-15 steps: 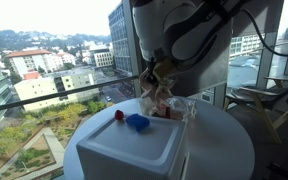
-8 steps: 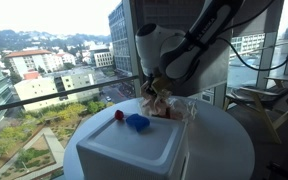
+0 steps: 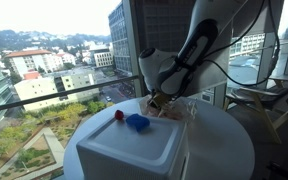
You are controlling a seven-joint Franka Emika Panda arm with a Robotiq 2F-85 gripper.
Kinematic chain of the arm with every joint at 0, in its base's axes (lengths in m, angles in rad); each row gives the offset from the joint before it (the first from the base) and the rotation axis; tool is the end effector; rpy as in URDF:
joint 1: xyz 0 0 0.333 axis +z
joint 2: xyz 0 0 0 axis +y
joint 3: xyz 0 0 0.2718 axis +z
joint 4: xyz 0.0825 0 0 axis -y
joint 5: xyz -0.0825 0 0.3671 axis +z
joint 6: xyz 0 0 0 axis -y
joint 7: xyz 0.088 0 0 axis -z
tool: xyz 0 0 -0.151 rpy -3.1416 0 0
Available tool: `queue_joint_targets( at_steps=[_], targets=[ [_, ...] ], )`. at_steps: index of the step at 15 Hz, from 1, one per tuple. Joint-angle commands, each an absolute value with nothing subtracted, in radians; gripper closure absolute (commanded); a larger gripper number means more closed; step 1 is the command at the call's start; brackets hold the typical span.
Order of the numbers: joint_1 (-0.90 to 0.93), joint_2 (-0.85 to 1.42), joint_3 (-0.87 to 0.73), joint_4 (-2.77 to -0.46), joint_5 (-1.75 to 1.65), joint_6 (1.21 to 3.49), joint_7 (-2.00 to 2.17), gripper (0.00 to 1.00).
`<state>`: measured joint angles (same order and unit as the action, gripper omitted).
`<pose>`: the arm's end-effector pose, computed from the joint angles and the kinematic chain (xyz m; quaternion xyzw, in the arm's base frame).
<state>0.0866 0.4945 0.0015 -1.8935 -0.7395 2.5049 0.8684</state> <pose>0.6203 0.0419 0.1855 0.9665 -0.0975 0.1548 0.1801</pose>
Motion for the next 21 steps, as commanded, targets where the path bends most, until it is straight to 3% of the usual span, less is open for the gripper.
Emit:
queue_joint_targets(
  at_steps=[1, 5, 6, 7, 8, 15, 18, 21],
  targets=[
    [0.113, 0.552, -0.056, -1.833, -0.686, 2.526, 0.847, 0.9],
    [0.118, 0.595, -0.094, -1.821, -0.662, 2.548, 0.845, 0.9],
    [0.114, 0.605, -0.093, -1.822, -0.643, 2.556, 0.836, 0.83],
    [0.113, 0.612, -0.093, -1.824, -0.62, 2.564, 0.83, 0.56],
    [0.113, 0.617, -0.094, -1.826, -0.598, 2.573, 0.823, 0.55],
    [0.226, 0.473, -0.189, -1.891, -0.617, 2.449, 0.833, 0.04],
    [0.282, 0.387, -0.223, -1.906, -0.752, 2.404, 0.897, 0.0],
    [0.256, 0.29, -0.129, -1.945, -0.727, 2.4, 0.889, 0.0]
  ],
)
